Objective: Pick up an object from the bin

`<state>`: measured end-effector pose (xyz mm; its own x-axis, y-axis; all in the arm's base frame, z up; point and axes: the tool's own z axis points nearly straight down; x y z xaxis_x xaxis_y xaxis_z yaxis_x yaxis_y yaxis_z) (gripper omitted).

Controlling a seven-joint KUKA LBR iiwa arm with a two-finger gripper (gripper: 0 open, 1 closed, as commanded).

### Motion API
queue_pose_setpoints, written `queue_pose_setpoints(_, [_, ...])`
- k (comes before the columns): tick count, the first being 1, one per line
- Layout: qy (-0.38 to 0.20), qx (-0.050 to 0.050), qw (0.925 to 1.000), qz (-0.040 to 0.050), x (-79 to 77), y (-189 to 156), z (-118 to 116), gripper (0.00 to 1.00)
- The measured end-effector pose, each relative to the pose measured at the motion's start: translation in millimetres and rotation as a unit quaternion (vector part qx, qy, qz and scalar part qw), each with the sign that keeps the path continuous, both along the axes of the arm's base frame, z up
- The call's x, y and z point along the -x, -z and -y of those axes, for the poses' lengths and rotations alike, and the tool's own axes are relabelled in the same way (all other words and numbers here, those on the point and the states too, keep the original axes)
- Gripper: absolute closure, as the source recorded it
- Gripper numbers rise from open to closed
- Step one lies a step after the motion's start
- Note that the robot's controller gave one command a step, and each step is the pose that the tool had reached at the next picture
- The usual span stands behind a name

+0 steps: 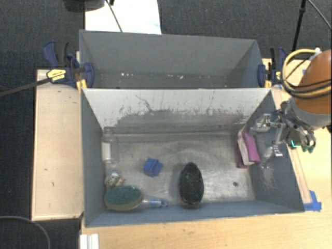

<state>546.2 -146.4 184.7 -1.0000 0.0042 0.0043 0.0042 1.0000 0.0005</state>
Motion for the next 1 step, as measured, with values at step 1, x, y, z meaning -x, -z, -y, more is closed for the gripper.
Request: queue_pose_setpoints(1, [0.024, 0.0, 0.9997, 0.0018, -4.4, 33.0, -4.2, 0.0])
